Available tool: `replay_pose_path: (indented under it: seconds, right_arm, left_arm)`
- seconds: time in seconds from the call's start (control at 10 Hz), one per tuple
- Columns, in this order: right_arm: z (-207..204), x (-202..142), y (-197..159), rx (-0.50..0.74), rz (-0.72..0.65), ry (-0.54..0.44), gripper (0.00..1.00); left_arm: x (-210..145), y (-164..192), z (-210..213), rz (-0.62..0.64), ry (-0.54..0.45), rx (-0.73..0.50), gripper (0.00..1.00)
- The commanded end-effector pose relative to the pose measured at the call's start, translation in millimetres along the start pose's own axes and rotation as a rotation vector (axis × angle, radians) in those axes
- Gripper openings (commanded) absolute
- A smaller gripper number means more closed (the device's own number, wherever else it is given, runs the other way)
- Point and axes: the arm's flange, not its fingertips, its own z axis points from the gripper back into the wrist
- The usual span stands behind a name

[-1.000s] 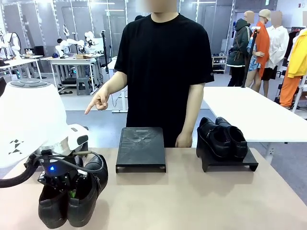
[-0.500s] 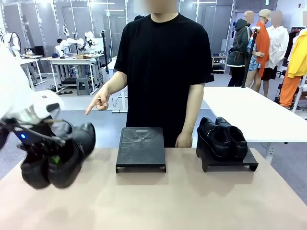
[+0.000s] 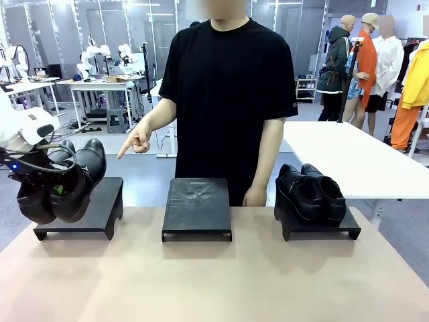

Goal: Place the shoes on the stand as instructed by the person.
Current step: Pick up another pair of Shoes and place it on the Shoes Stand indicated by the person.

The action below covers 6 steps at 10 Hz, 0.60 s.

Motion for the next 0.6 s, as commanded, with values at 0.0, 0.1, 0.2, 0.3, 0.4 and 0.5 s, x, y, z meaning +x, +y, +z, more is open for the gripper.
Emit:
replay_pose_path:
  seconds: [0.0,0.1,0.2,0.3,0.4,0.5]
  right_arm:
    - [-0.1,0.5,4.7,0.008,0.008,-0.009,1.00]
    - [-0.1,0.5,4.7,0.008,0.008,-0.009,1.00]
    - [-0.1,0.5,4.7,0.008,0.008,-0.009,1.00]
    - [-0.1,0.5,4.7,0.008,0.008,-0.009,1.00]
    - [-0.1,0.5,4.7,0.008,0.008,-0.009,1.00]
    - [-0.1,0.5,4.7,0.008,0.008,-0.009,1.00]
  left_arm:
    - [33.0,5.9,-22.5,-0.020,-0.018,-0.005,0.07]
    - [43.4,12.2,-34.9,-0.007,-0.019,-0.019,0.07]
    - [55.5,16.2,-48.9,0.001,-0.026,-0.012,0.07]
    - [63.4,20.2,-60.1,-0.019,-0.012,0.043,0.07]
    - [70.5,22.4,-66.6,-0.019,0.005,0.042,0.07]
    - [75.7,22.6,-70.4,-0.021,0.009,0.016,0.07]
